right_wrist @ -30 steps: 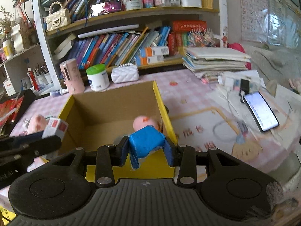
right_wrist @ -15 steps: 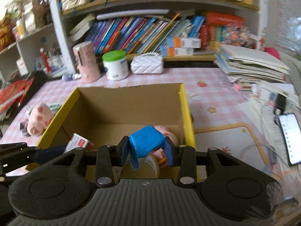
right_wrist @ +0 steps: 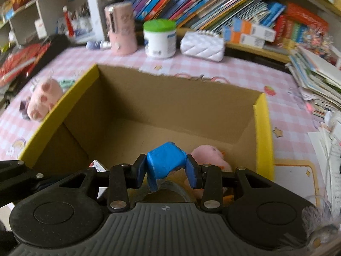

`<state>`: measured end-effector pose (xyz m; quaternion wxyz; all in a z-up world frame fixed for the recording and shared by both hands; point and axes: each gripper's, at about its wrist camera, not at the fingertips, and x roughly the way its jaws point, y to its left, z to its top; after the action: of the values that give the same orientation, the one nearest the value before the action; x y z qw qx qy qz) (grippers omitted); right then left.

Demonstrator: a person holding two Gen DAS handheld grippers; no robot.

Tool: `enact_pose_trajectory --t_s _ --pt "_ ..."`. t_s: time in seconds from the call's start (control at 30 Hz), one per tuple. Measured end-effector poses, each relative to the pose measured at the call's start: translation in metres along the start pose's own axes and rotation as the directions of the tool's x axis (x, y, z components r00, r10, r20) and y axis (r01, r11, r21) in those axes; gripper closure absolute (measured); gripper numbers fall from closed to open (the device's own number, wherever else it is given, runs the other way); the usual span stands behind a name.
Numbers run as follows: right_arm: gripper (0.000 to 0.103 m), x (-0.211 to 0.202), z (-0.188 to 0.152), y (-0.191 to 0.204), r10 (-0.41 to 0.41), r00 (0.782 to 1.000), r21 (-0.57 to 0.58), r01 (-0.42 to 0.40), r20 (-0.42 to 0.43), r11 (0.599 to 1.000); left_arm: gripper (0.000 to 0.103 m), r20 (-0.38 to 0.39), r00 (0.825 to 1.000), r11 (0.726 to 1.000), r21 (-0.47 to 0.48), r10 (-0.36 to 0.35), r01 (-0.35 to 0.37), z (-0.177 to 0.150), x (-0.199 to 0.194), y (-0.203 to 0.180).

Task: Organize objects
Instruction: 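Lower both grippers into the yellow box and open them to release the items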

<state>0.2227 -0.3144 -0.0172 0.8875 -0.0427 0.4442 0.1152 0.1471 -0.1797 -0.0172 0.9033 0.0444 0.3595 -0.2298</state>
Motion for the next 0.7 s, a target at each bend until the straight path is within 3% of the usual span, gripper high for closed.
enact_pose_trajectory --t_s 0.33,0.53,0.7 --pt "0.066 0.011 0.005 0.002 0.022 0.998 -0.016 -0.023 -0.061 1.000 0.071 0.019 1.000 1.000 0.000 0.019 -0.019 -0.001 -0.004 0.000" --pt "0.063 0.004 0.004 -0.003 0.026 0.999 0.018 -0.025 -0.030 1.000 0.052 0.073 0.997 0.999 0.002 0.033 -0.033 0.001 -0.017 0.001" --pt "0.061 -0.012 -0.002 -0.008 0.013 0.999 0.081 -0.016 0.033 0.997 0.044 0.121 0.992 0.999 -0.005 0.039 -0.039 0.001 -0.032 0.003"
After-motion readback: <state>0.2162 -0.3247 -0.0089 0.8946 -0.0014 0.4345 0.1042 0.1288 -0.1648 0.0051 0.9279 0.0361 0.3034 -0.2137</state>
